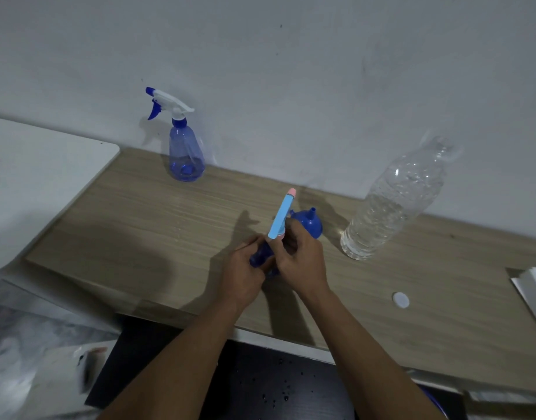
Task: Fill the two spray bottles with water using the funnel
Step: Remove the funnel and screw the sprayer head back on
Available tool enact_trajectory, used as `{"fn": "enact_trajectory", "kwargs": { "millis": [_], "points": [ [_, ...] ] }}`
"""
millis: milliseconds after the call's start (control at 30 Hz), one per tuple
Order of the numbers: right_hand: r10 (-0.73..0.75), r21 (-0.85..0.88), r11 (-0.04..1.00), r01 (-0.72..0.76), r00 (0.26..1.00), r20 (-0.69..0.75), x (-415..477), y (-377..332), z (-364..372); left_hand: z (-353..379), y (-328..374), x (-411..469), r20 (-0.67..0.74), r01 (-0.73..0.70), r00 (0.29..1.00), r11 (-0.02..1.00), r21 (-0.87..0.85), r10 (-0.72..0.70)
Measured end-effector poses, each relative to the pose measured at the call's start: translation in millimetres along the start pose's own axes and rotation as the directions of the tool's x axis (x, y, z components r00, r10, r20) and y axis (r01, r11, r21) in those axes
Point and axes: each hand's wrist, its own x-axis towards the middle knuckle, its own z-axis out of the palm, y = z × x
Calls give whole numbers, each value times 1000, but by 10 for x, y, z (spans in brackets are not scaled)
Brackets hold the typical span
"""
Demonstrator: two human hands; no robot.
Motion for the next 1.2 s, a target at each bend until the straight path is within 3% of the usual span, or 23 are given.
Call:
{"fn": "enact_trajectory", "kwargs": {
  "millis": [133,267,433,633,900,1100,1200],
  "points": [
    [60,44,997,-61,998,23,33,-65,-6,-7,-26,3,-3,10,1000,1000,21,-10],
    [119,19,993,-118,991,-55,34,-96,51,-10,-103,17,2,19,1000,998,65,-20],
    [30,31,999,-29,999,-20,13,-60,24,-21,-94,22,38,31,999,999,22,-32],
    [39,81,996,-36,999,-33,-22,-42,38,-28,-75,10,27,-4,1000,999,35,3],
    [155,98,985,-141,976,-154,-38,-82,135,-7,-86,11,-10,-3,1000,998,58,4],
    [24,54,998,-19,995,-93,-44,-43,76,-27,-92,29,30,-36,999,997,63,34],
    [41,66,997,-35,995,-90,-49,-42,88,-22,-70,17,11,-37,999,996,80,37]
  ]
}}
